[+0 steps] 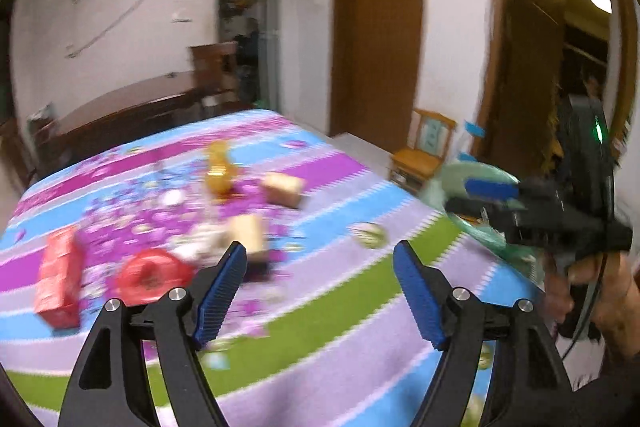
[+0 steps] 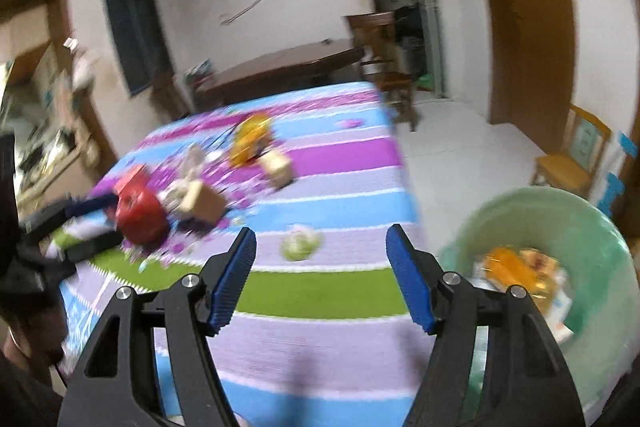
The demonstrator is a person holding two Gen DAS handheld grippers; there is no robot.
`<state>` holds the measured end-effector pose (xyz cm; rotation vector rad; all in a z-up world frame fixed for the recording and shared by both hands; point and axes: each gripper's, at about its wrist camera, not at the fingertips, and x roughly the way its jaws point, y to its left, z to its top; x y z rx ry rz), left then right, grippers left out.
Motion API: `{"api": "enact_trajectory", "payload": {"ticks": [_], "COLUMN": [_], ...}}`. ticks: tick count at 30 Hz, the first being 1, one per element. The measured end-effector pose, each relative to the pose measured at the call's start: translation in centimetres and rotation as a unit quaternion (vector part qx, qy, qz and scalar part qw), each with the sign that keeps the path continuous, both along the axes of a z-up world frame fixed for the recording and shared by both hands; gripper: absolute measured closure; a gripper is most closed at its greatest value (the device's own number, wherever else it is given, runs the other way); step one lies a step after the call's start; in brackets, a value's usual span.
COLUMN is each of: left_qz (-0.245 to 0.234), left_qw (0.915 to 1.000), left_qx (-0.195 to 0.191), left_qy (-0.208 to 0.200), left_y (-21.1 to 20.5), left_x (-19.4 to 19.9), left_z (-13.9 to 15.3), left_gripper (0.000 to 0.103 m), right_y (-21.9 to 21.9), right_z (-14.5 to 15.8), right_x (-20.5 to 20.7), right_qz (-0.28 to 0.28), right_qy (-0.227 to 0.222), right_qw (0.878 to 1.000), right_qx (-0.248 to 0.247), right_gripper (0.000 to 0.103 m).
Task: Collect trash
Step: 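Return both open tools to the trash on the table, then grasp the silver wrapper with the left tool while the right tool grasps a beige sponge cake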
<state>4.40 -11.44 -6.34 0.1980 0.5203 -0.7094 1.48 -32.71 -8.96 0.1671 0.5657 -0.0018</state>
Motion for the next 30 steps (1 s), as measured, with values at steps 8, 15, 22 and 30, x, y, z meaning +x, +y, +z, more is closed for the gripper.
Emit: {"api": "enact_trajectory", "payload": {"ticks": [8, 15, 22, 30], "left_qz": [0.127, 0.094, 0.068, 0.067], "left_qw": [0.9914, 0.991, 0.9778, 0.9506], "left_qx": [-0.029, 0.019, 0.084, 0.126], "left_qy": [-0.012, 0.094, 0.18, 0.276], "left_y": [6.9, 4.9, -0.6, -3.4], "left_x": [3.8, 9.7, 15.5, 20.0], "left_z": [2.6, 3.3, 1.3, -3.4], "left_gripper": [0.022, 0.032, 0.046, 0.086], "right_y": [3.4, 1.9, 1.9, 0.6], "right_z": [-0.7, -2.5, -3.9, -4.0], "right_x": [6.5, 17.3, 21.5, 20.6], "right_qz": [0.049, 0.08, 0.126, 0.111], "right_qy": [0.025, 0.106, 0.151, 0.134], "right_qw": [0.996, 0.99, 0.98, 0.985], "right_qx": [-0.074, -0.056, -0.016, 0.001], "right_gripper": [0.03, 0.029, 0.05, 0.072]}}
